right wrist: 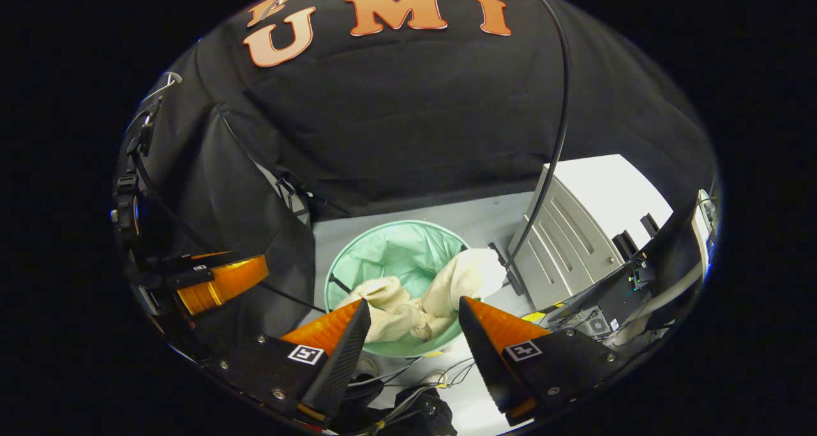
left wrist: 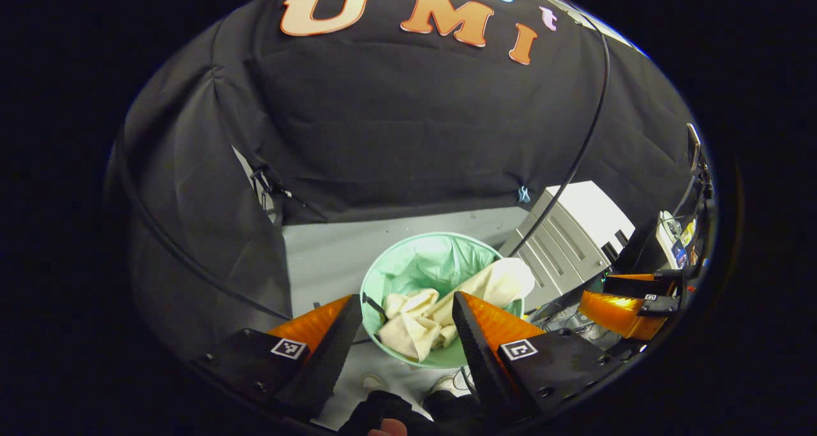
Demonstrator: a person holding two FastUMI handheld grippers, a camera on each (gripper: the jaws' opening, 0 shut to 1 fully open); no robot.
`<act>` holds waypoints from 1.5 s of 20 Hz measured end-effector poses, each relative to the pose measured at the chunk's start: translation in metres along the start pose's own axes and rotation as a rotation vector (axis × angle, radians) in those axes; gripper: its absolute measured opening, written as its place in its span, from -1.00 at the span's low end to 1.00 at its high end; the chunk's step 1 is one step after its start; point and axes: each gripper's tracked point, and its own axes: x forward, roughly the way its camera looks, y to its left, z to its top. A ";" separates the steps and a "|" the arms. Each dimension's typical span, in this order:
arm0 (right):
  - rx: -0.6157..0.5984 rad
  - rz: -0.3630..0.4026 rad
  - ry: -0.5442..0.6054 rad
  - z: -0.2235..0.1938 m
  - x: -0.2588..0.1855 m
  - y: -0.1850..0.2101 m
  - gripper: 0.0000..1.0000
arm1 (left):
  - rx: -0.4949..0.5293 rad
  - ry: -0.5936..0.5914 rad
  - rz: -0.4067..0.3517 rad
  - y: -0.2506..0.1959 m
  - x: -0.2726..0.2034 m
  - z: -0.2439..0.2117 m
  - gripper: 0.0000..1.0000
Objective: Grasp the clothes on the hanger with both hands and then place them into the laundry hamper below.
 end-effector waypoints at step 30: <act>-0.062 -0.097 -0.865 0.253 -0.283 -0.008 0.75 | -0.056 -0.835 0.010 0.017 -0.223 0.265 0.84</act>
